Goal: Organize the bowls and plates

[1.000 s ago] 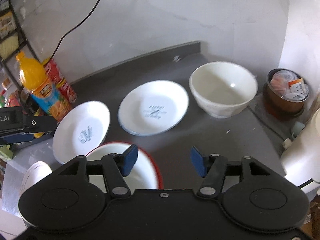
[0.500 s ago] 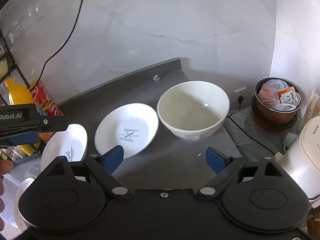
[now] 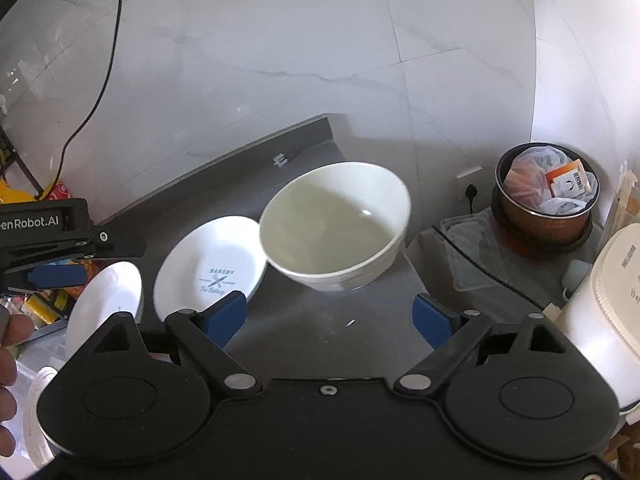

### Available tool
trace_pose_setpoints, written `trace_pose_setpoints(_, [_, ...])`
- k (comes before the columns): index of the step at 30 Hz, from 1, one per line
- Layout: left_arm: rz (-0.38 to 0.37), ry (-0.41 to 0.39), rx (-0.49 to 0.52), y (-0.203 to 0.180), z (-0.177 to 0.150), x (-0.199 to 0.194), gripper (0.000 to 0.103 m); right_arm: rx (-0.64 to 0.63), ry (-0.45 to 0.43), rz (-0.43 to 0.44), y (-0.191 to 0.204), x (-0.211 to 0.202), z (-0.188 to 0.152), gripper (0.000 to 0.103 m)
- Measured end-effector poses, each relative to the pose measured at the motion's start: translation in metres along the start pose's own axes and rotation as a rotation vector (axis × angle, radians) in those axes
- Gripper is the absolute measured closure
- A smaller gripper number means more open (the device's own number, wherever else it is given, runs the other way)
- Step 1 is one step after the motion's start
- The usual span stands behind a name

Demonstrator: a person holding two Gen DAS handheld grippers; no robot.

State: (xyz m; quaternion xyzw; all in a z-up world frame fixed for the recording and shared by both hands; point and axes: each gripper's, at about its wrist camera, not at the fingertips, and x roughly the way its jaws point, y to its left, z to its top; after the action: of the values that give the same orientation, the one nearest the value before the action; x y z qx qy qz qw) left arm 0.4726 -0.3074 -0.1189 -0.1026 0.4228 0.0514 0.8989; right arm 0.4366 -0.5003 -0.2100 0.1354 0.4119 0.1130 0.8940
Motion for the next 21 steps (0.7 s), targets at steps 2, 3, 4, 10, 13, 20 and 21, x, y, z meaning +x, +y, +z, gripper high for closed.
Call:
trace_pose_setpoints(2, [-0.001,0.007,-0.011,-0.005,0.001,0.005,0.014,0.015,-0.003,-0.007,-0.008,0.003,0.003,0.013])
trace_pose_setpoints(3, [-0.006,0.007,-0.014,-0.008,0.001,0.007,0.014,0.025,-0.008,-0.008,-0.011,0.004,0.005,0.013])
trace_pose_setpoints(4, [-0.013,0.004,-0.013,-0.011,0.001,0.009,0.014,0.035,-0.015,-0.010,-0.015,0.006,0.006,0.014])
trace_pose_setpoints(10, [-0.038,-0.005,-0.005,-0.030,0.001,0.025,0.015,0.089,-0.020,-0.001,-0.033,0.019,0.012,0.019])
trace_pose_setpoints(13, [-0.041,0.016,-0.004,-0.037,0.000,0.039,0.019,0.115,-0.020,0.007,-0.041,0.024,0.014,0.024])
trace_pose_setpoints(20, [-0.036,0.067,-0.036,-0.041,-0.004,0.071,0.041,0.195,0.009,0.033,-0.060,0.044,0.020,0.039])
trace_pose_setpoints(21, [-0.039,0.076,-0.042,-0.041,-0.004,0.075,0.043,0.201,0.011,0.036,-0.062,0.047,0.021,0.040])
